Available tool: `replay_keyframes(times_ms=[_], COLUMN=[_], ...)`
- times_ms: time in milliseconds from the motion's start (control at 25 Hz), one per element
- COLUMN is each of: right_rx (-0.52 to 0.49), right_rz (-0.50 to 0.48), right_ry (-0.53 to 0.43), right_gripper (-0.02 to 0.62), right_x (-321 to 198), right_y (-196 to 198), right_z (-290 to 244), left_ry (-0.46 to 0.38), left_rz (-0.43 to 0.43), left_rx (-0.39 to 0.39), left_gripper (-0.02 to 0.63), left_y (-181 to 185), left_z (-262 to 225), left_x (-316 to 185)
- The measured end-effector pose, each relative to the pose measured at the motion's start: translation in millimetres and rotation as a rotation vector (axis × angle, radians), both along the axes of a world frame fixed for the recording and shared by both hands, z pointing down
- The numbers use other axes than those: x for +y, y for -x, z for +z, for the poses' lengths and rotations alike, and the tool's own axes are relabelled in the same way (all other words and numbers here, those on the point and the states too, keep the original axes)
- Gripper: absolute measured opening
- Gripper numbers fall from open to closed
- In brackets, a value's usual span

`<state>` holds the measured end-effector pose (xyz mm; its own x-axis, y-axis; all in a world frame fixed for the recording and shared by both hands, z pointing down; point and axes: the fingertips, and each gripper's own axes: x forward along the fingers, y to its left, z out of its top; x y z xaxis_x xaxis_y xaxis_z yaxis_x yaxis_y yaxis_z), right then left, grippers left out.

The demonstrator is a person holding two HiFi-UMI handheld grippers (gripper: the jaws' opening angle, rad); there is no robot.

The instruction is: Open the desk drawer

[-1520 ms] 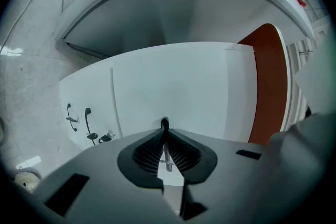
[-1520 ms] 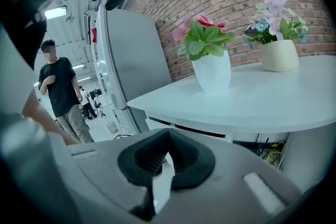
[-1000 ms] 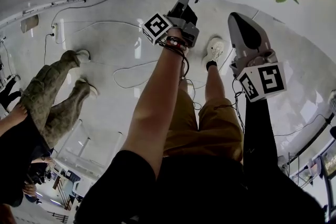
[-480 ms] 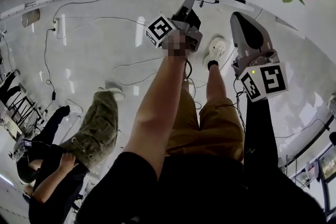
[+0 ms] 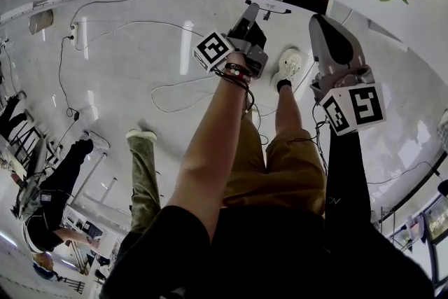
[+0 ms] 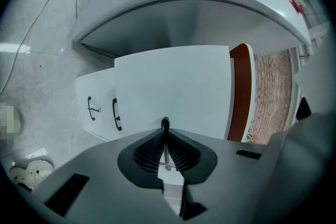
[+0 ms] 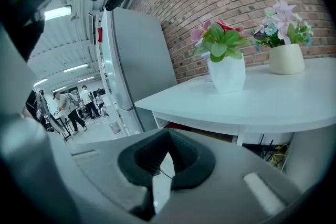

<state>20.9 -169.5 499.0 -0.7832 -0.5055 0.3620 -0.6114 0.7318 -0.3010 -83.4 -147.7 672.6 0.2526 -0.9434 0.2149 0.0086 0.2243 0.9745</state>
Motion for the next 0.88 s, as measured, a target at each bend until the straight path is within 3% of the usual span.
replay_keyframes(times_ms=[400, 560, 880], right_rx=[0.008, 0.014, 0.012], right_rz=[-0.015, -0.025, -0.036], right_ry=[-0.009, -0.015, -0.015], right_gripper=[0.000, 0.000, 0.000], right_x=[5.9, 9.2, 17.1], right_y=[5.5, 7.4, 8.8], right_z=[-2.0, -1.9, -3.7], left_ry=[0.018, -0.007, 0.034], left_rz=[0.014, 0.003, 0.022], left_rx=[-0.006, 0.025, -0.003], left_gripper=[0.031, 0.031, 0.031], left_y=[-2.3, -4.4, -4.8], left_z=[1.3, -6.1, 1.6], left_x=[23.8, 28.0, 51.8])
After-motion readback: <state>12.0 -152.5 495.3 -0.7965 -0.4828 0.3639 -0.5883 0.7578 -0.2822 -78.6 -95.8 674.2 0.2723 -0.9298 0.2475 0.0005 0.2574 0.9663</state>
